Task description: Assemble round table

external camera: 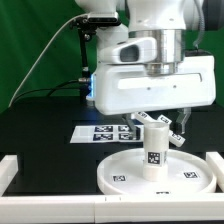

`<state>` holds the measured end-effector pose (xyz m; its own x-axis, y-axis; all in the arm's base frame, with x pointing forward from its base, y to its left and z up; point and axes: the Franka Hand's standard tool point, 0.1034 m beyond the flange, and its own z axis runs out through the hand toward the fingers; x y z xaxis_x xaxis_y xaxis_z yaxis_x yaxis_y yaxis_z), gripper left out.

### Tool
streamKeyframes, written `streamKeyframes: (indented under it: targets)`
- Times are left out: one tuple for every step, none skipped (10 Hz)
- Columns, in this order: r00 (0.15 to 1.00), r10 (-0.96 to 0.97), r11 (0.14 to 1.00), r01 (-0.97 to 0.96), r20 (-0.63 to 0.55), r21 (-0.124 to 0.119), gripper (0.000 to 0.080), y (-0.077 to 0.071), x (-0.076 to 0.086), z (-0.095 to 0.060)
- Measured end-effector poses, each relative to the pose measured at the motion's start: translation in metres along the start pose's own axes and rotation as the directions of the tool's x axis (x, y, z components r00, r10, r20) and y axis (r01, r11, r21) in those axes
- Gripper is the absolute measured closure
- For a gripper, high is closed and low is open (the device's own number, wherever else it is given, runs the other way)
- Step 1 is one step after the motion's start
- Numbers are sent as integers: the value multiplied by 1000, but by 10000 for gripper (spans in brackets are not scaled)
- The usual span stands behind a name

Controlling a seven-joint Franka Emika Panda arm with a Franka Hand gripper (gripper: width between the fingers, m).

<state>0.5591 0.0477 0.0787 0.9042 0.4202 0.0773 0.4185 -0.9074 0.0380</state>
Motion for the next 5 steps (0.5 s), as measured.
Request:
streamKeyframes:
  targets:
    - [995,-96,995,96,6,2,151,-4,0,0]
    - [993,-122,993,122,9,-1,151,1,-2,0]
    - [989,-146,989,146,15,-9,237,3,-2,0]
    - [992,-122,992,122,15,-10,376,3,-2,0]
    - [994,-113,994,113,15,-10,376,4,-3,0]
